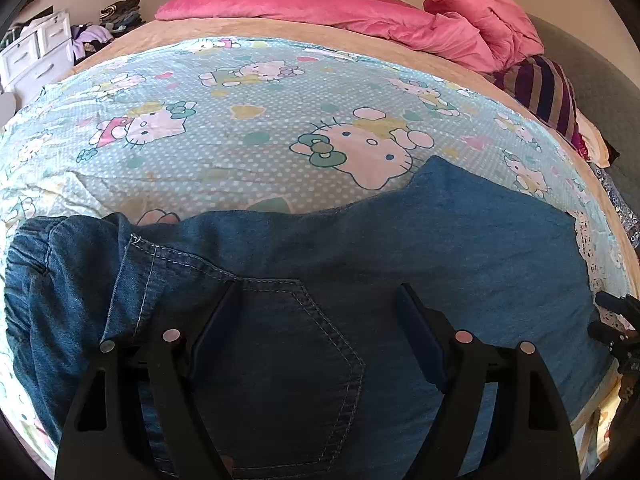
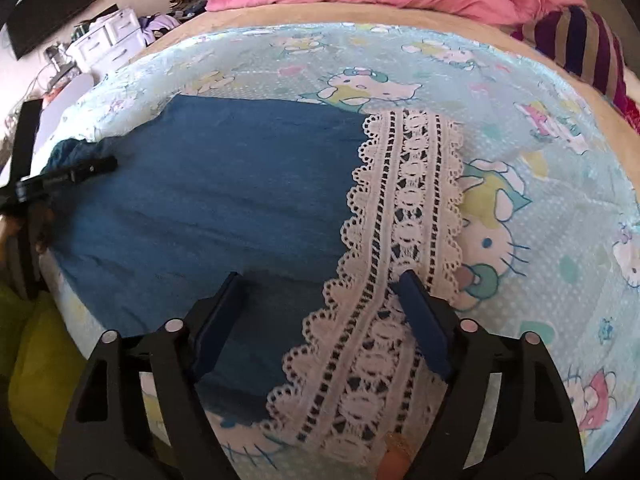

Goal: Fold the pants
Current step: 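Open both grippers and flatten the folded denim pants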

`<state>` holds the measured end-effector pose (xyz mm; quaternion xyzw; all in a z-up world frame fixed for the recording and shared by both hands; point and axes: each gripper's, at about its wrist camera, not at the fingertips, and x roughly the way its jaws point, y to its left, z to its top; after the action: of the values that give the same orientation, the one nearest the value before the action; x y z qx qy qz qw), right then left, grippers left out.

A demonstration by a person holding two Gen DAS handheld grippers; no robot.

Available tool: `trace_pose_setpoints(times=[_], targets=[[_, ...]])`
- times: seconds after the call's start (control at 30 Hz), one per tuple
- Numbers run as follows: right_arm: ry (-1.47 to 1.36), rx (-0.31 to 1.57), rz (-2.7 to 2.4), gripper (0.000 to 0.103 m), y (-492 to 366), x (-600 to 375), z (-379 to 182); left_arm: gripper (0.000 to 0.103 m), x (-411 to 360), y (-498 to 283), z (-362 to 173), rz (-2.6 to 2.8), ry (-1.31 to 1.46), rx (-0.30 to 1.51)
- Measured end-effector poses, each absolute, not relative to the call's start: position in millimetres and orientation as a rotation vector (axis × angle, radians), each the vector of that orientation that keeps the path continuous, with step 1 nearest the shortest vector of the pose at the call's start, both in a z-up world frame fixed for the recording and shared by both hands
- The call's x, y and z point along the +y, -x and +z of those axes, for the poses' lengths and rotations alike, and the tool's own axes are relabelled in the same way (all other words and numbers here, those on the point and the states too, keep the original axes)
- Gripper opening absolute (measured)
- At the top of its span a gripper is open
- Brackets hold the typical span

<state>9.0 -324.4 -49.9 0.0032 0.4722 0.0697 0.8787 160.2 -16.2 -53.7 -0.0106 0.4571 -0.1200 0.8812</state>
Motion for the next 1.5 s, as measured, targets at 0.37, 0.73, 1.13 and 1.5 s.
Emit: trace_pose_setpoints(times=[0.37, 0.73, 1.13, 1.5], targets=[[-0.006, 0.922, 0.170, 0.078, 5, -317, -23, 0.092, -18, -120, -18, -0.252, 0.022, 0.897], [0.084, 0.870, 0.149, 0.080, 27, -298, -14, 0.095, -58, -69, -16, -0.327, -0.109, 0.901], [0.016, 0.973, 0.175, 0.082, 25, -312, -43, 0.095, -64, -70, -49, -0.297, -0.180, 1.018], [-0.131, 0.870, 0.163, 0.082, 42, -349, -6, 0.096, -65, -56, -13, -0.301, -0.130, 0.899]])
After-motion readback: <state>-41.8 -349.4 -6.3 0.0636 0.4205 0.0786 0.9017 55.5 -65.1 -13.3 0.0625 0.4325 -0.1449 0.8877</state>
